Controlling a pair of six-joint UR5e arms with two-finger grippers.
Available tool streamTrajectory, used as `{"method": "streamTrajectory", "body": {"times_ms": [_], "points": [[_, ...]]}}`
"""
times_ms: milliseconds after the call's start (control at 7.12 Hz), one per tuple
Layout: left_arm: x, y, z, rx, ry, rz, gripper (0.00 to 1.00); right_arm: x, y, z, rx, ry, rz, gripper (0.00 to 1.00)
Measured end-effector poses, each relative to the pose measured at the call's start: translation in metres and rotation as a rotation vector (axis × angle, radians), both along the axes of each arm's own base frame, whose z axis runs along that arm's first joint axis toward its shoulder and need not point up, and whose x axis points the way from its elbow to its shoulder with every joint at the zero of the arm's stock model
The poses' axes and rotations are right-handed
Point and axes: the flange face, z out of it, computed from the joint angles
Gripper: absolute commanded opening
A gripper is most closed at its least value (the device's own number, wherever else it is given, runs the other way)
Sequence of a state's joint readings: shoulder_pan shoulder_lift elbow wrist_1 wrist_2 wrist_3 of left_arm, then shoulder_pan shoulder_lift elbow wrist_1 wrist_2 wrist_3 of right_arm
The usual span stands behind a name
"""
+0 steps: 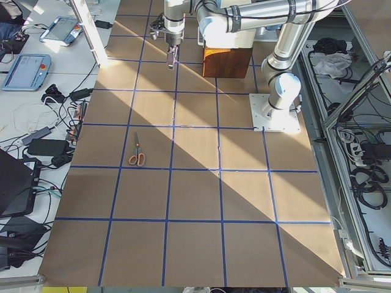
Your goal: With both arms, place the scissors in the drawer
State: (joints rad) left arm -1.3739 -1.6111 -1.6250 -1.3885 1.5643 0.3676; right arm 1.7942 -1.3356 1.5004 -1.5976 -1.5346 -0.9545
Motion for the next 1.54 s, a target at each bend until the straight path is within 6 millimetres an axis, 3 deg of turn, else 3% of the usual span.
{"method": "streamTrajectory", "body": {"times_ms": [281, 561, 842, 1263, 1544], "points": [[0.025, -0.009, -0.01, 0.012, -0.003, -0.12, 1.0, 0.017, -0.008, -0.038, 0.061, -0.027, 0.239, 1.0], [0.068, -0.017, -0.026, 0.035, -0.003, -0.203, 1.0, 0.031, -0.012, -0.065, 0.105, -0.08, 0.342, 1.0], [0.115, -0.026, -0.045, 0.046, -0.012, -0.302, 1.0, 0.041, -0.008, -0.071, 0.119, -0.117, 0.413, 1.0], [0.181, -0.043, -0.089, 0.055, -0.022, -0.466, 1.0, 0.048, 0.006, -0.082, 0.162, -0.111, 0.452, 1.0], [0.211, -0.06, -0.119, 0.04, -0.046, -0.599, 1.0, 0.051, 0.013, -0.088, 0.177, -0.103, 0.461, 1.0]]}}
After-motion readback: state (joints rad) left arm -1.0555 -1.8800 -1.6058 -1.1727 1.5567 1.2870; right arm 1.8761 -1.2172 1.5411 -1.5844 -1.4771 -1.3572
